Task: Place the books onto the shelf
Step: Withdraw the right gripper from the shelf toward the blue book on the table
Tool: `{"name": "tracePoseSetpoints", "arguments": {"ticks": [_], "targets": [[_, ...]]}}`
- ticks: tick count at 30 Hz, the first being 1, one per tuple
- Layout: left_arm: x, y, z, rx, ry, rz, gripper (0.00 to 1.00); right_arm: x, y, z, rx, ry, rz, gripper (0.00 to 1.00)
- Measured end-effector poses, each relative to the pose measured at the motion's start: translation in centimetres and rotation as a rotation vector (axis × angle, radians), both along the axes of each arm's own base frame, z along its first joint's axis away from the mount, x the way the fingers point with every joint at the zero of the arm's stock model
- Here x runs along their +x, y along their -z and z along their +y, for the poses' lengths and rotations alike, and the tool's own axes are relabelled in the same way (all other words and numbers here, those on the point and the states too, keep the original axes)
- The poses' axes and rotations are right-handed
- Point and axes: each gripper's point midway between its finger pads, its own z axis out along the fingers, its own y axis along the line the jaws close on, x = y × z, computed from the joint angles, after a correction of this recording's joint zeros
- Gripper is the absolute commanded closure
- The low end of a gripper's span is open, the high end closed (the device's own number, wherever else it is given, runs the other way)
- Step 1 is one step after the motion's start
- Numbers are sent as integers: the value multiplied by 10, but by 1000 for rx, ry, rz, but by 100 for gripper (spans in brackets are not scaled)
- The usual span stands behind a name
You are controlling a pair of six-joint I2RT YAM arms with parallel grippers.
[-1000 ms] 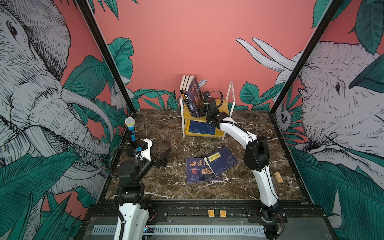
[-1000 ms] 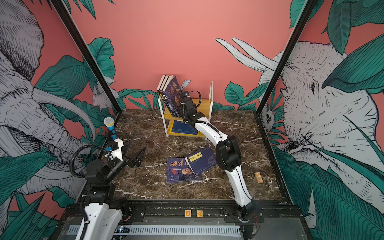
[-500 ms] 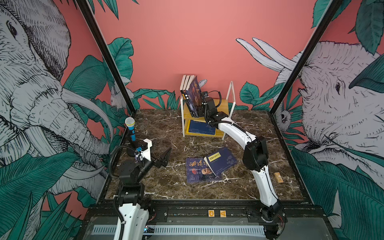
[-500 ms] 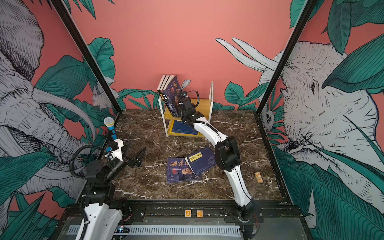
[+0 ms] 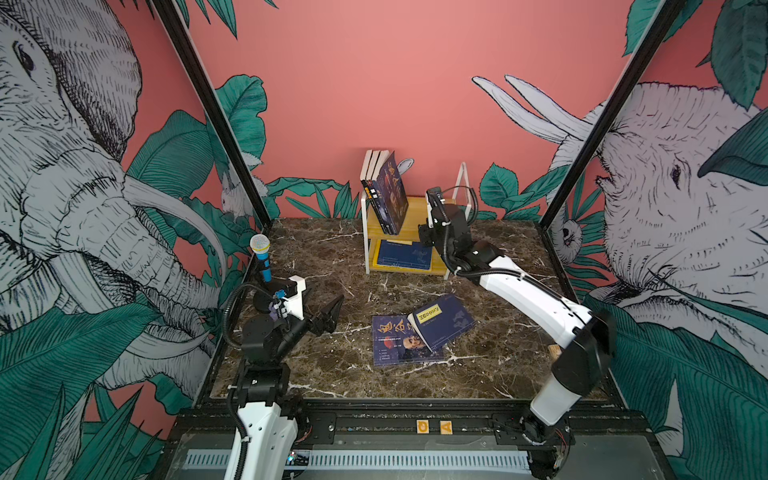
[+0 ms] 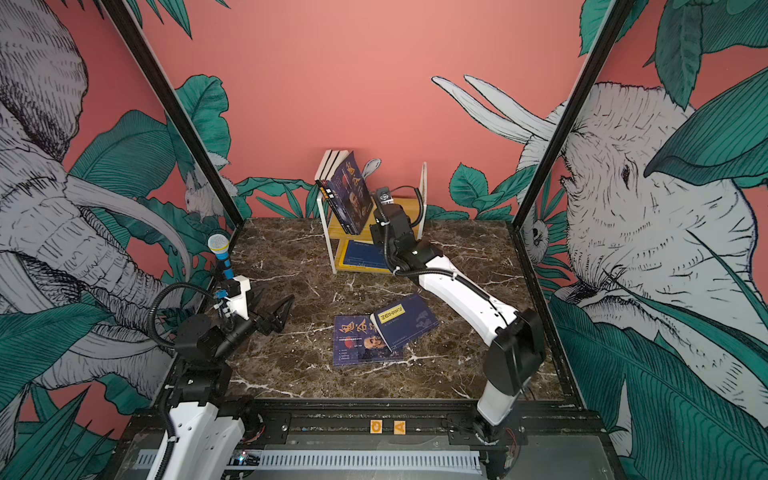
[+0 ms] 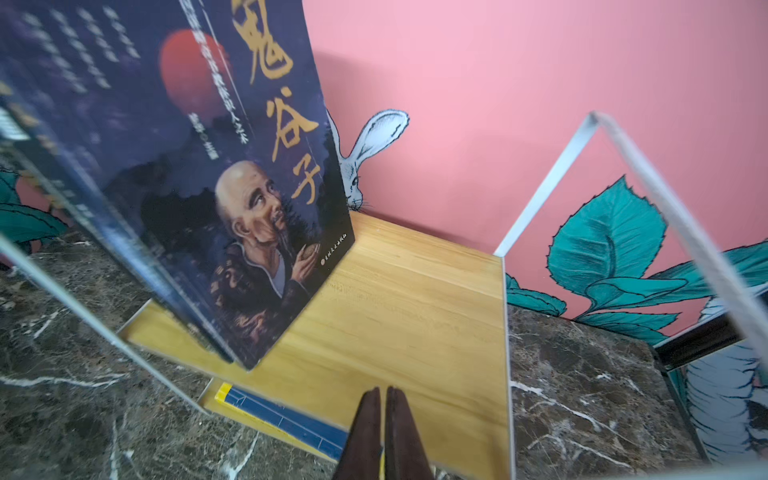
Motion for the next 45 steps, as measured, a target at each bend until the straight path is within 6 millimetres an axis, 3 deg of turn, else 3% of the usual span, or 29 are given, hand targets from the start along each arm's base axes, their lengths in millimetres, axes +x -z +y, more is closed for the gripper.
{"name": "tracePoseSetpoints", "arguments": {"ticks": [4, 8, 13, 18, 22, 27, 32, 37, 45], "targets": [[10, -2, -14, -33, 64, 115, 1, -35, 10, -28, 17, 15, 15, 81], [25, 2, -29, -78, 128, 230, 1, -62, 50, -53, -6, 33, 81, 76], [45, 34, -56, -134, 209, 470, 1, -89, 109, -84, -43, 74, 181, 87], [48, 71, -84, -200, 257, 677, 2, -106, 150, -125, -16, 167, 256, 88], [42, 98, -101, -235, 272, 779, 1, -113, 185, -157, 2, 246, 326, 89], [28, 128, -128, -230, 307, 912, 1, -117, 234, -185, 0, 331, 444, 100], [18, 146, -143, -211, 318, 972, 1, -115, 276, -197, 1, 389, 546, 100], [13, 157, -155, -194, 331, 1000, 1, -109, 308, -192, 1, 389, 623, 100], [-7, 179, -177, -151, 374, 1079, 1, -94, 321, -181, 38, 395, 658, 100]]}}
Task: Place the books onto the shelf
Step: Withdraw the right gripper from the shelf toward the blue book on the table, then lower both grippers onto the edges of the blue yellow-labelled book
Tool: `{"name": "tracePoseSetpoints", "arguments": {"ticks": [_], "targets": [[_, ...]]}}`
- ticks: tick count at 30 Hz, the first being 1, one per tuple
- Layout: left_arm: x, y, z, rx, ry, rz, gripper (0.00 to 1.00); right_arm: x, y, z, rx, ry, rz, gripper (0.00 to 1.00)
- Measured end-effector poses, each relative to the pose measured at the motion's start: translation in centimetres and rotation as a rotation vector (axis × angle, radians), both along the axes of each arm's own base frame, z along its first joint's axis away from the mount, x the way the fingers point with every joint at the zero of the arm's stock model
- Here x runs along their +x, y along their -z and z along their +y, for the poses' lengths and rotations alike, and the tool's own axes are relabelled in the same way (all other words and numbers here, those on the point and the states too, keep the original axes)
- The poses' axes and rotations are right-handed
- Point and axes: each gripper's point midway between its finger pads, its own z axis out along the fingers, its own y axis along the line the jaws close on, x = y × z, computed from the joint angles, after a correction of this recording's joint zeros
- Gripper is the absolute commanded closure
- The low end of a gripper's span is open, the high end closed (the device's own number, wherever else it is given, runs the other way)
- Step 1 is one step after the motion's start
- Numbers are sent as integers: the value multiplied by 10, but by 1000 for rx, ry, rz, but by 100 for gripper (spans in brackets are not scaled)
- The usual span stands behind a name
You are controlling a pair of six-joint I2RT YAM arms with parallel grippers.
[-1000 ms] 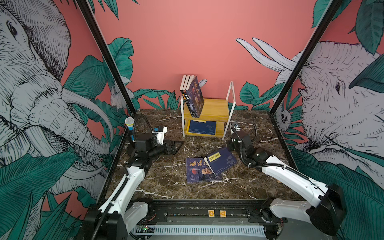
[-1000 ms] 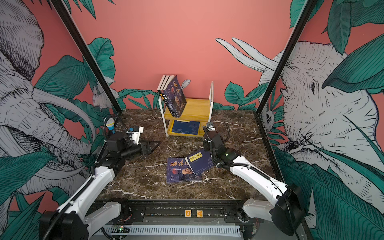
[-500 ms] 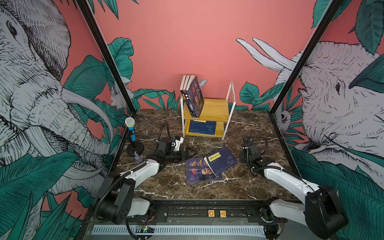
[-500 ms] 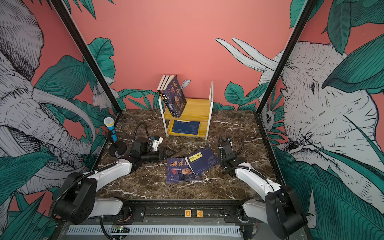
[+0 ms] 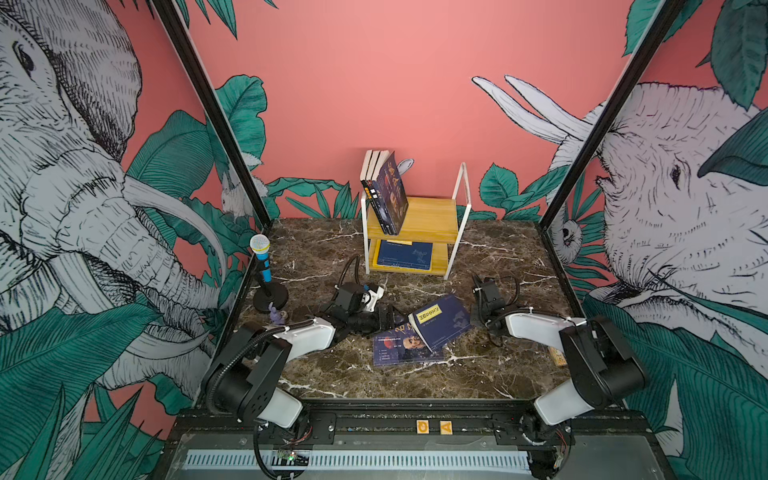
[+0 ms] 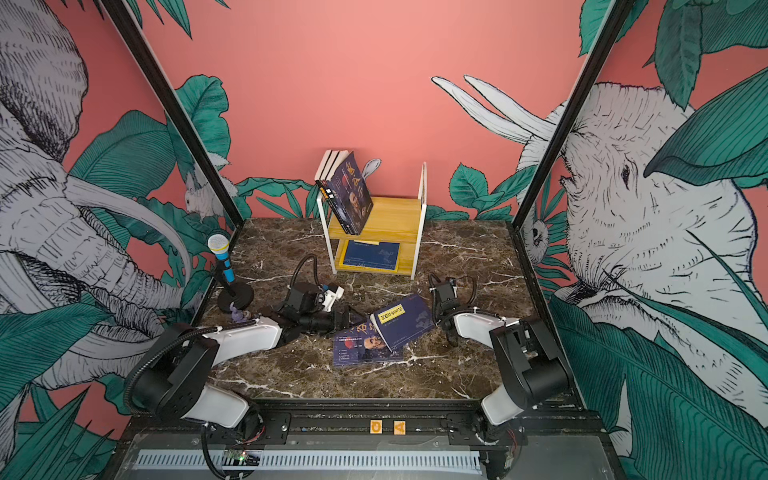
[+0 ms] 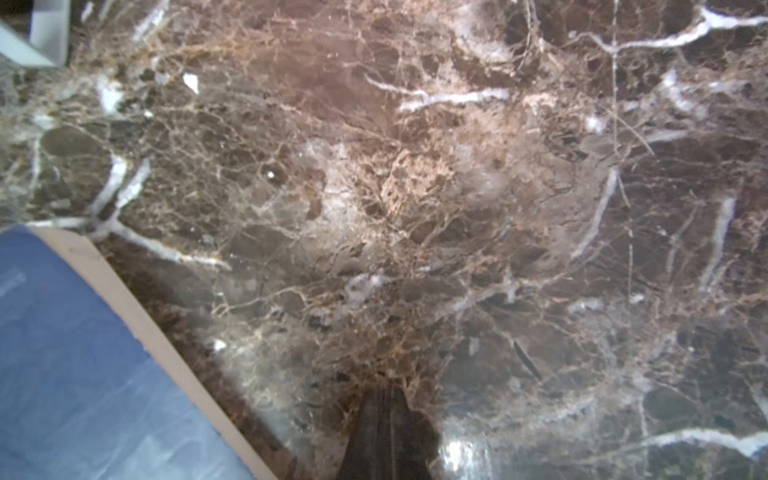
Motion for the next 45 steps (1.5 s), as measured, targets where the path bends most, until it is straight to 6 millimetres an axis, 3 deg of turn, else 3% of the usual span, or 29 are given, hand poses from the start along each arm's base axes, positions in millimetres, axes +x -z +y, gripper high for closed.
{"name": "tracePoseSetpoints", "arguments": {"ticks": [5, 12, 27, 45], "targets": [[-2, 11, -6, 13, 2, 43, 1, 0, 0, 1, 16, 16, -1, 100], [17, 10, -24, -21, -11, 83, 6, -3, 0, 8, 74, 22, 10, 100], [21, 14, -61, -71, 51, 147, 15, -13, 1, 32, 173, 20, 24, 100], [25, 9, -66, -65, 54, 181, 39, -27, 1, 45, 219, 27, 17, 100]]}}
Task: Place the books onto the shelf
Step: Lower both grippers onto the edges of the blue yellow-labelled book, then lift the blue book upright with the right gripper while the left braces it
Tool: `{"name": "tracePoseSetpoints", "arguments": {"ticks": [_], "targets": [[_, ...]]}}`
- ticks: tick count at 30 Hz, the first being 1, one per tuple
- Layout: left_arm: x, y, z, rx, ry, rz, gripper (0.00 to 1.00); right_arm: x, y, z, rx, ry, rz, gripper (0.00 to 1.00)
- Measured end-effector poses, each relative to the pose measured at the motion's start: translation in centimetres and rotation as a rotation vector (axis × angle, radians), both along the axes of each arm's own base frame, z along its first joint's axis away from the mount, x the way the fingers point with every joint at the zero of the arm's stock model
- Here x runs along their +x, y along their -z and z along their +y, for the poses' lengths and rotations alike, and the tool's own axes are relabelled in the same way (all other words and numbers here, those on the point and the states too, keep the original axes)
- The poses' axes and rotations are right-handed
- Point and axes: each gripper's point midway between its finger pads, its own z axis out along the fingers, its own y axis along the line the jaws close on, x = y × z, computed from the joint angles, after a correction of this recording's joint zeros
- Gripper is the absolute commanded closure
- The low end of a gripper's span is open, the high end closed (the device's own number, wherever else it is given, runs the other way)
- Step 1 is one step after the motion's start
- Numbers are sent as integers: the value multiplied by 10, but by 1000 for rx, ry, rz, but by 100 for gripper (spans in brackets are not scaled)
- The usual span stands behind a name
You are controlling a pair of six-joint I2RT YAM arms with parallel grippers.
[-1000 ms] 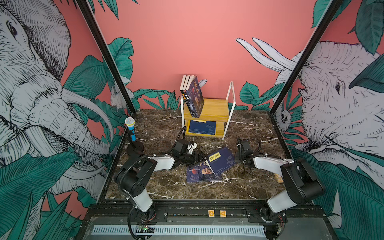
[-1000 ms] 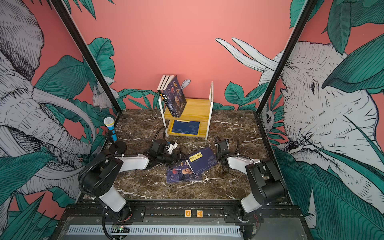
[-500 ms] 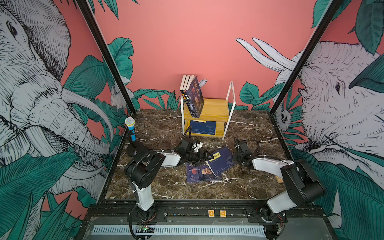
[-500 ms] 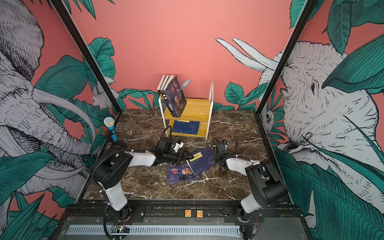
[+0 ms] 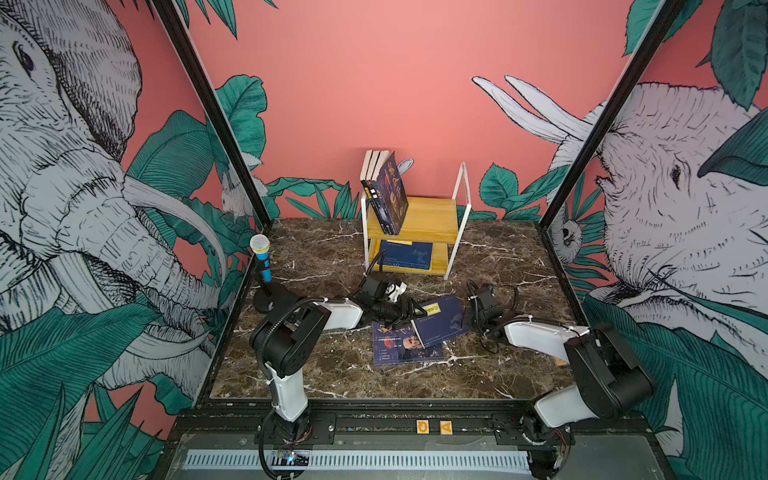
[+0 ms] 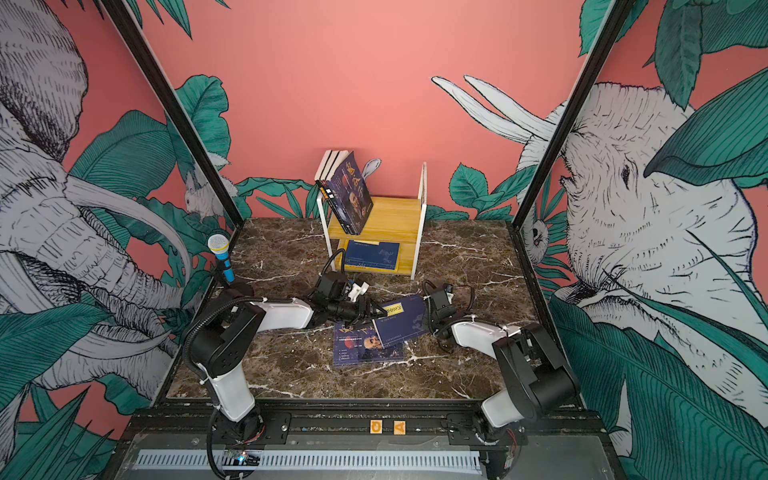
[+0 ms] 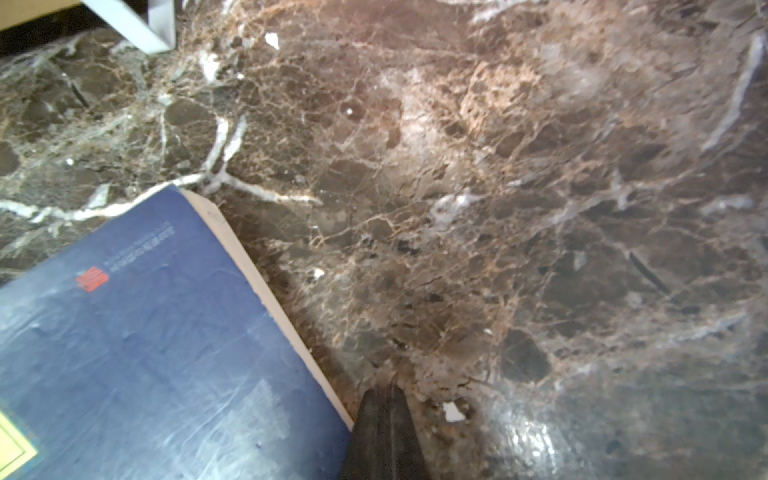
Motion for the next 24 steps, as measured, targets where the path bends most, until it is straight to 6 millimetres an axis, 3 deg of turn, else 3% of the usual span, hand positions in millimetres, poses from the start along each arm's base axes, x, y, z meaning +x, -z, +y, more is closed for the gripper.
{"name": "tracePoseSetpoints", "arguments": {"ticks": [4, 8, 15, 19, 24], "targets": [[1, 1, 0, 4, -1, -6, 45, -4, 0, 7, 9, -13, 2, 100], [1, 0, 0, 8, 9, -24, 69, -9, 0, 14, 14, -30, 3, 100], [4, -7, 2, 5, 19, -61, 99, -21, -12, 26, 23, -76, -9, 100], [6, -22, 8, -3, 12, -92, 100, -22, -35, 26, 11, -100, -82, 99], [19, -56, 25, -42, -27, -157, 100, -26, -65, 31, -41, -175, -193, 72]]}}
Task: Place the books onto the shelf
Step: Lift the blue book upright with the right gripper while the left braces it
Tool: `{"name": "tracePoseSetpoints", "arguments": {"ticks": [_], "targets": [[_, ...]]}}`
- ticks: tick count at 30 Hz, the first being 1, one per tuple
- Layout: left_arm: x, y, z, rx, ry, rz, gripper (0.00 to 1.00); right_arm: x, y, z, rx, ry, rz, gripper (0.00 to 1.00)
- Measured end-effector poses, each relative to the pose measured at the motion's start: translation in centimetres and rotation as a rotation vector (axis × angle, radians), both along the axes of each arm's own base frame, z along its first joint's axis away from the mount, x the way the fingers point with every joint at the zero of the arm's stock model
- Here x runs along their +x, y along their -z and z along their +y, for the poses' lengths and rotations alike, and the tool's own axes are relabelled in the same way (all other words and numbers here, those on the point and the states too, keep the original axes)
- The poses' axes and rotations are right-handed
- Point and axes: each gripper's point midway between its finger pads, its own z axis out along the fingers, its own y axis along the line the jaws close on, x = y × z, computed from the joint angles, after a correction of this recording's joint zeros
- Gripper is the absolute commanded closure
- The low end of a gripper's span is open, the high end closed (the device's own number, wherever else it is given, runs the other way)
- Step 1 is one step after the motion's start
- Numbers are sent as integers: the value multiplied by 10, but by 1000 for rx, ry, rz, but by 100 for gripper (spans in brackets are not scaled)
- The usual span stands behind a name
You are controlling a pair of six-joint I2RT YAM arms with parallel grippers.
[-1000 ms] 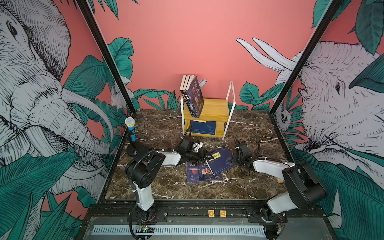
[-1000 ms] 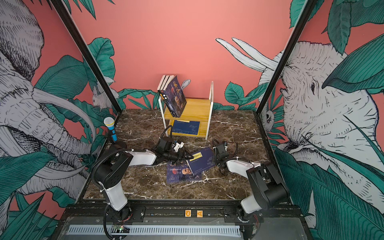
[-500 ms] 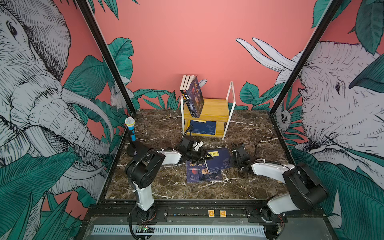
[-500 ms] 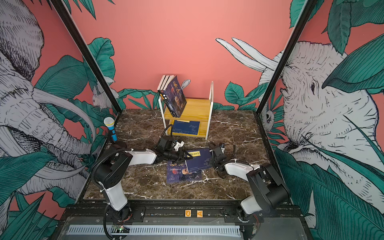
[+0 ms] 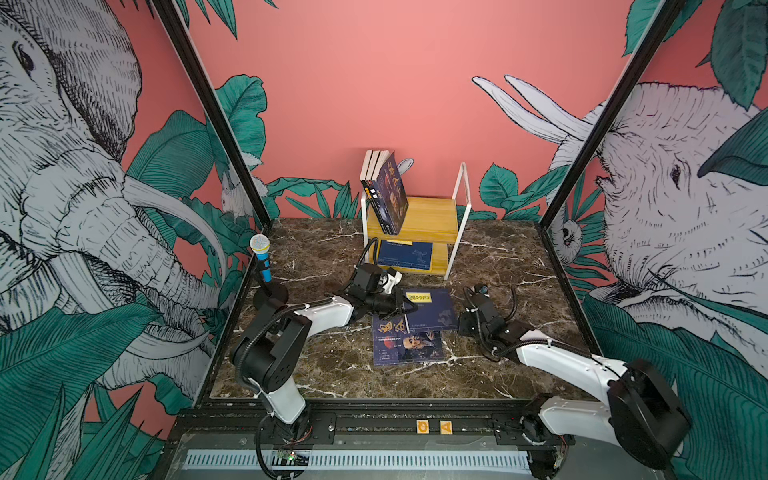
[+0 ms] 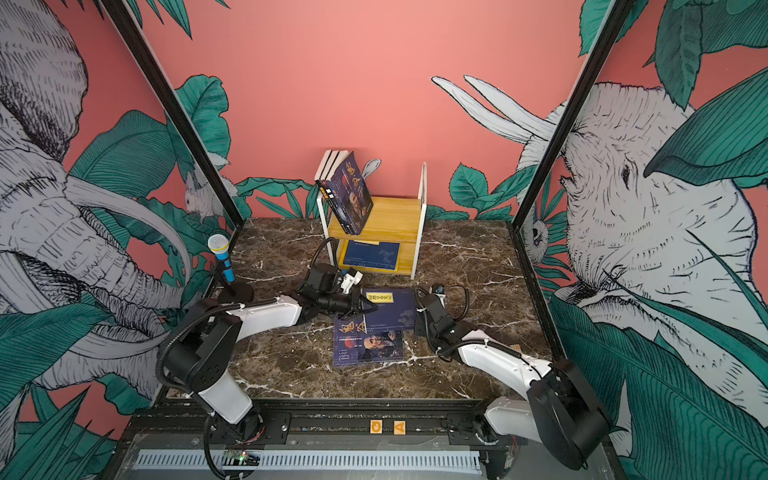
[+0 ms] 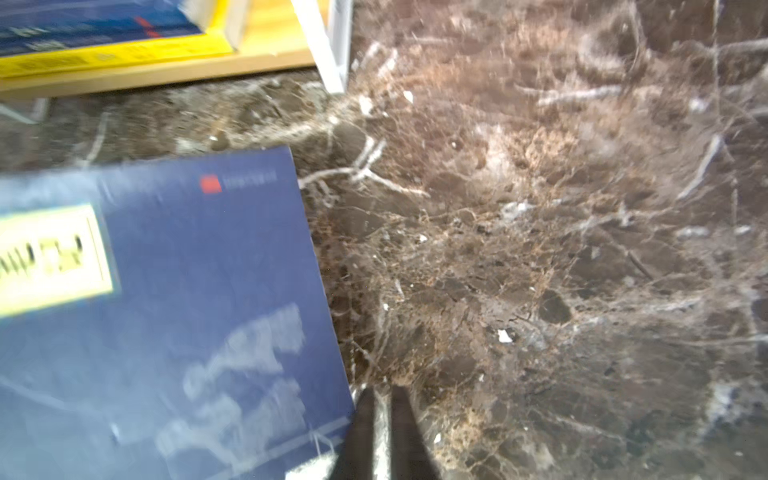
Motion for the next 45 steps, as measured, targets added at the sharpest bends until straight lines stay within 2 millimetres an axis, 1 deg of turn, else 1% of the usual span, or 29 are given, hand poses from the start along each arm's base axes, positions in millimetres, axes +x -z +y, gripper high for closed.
{"name": "tracePoseSetpoints", "arguments": {"ticks": [1, 3, 5, 6, 10, 14, 15, 17, 19, 21, 23, 25, 27, 32, 35, 37, 40, 43, 45], "targets": [[3, -7, 4, -11, -7, -14, 100, -1, -4, 2, -14, -18, -19, 68], [8, -18, 14, -27, -14, -36, 100, -4, -14, 7, -55, -66, -64, 55], [10, -25, 23, -31, -15, -42, 100, -8, -22, 12, -98, -113, -102, 47], [11, -27, 28, -32, -17, -40, 100, -10, -26, 16, -122, -139, -125, 41], [10, -38, 41, -51, -9, -51, 100, -15, -45, 29, -235, -234, -223, 35], [6, -60, 53, -89, 4, -89, 100, -19, -67, 49, -347, -332, -349, 34], [5, -66, 56, -103, 8, -101, 100, -20, -72, 56, -361, -356, -384, 29], [4, -74, 60, -124, 19, -112, 100, -23, -82, 70, -396, -407, -461, 28], [3, -76, 63, -136, 26, -114, 100, -26, -87, 83, -441, -455, -519, 17], [1, -76, 63, -145, 39, -101, 100, -30, -90, 98, -498, -503, -578, 15], [-2, -77, 62, -157, 55, -92, 100, -35, -92, 113, -553, -549, -644, 14], [-4, -75, 61, -166, 68, -76, 100, -42, -89, 128, -621, -598, -701, 15], [-5, -73, 60, -172, 82, -54, 100, -45, -86, 142, -724, -633, -756, 17], [-7, -74, 58, -188, 104, -47, 100, -45, -82, 166, -936, -621, -885, 19], [-10, -75, 58, -194, 116, -43, 100, -43, -73, 175, -1061, -620, -906, 22], [-11, -76, 58, -200, 123, -41, 100, -42, -72, 177, -1100, -616, -913, 26], [-12, -76, 58, -200, 130, -47, 100, -40, -81, 177, -1133, -592, -926, 32], [-13, -76, 58, -196, 137, -47, 100, -38, -94, 179, -1146, -559, -941, 40], [-13, -77, 58, -195, 139, -54, 100, -38, -98, 178, -1158, -554, -948, 42]]}}
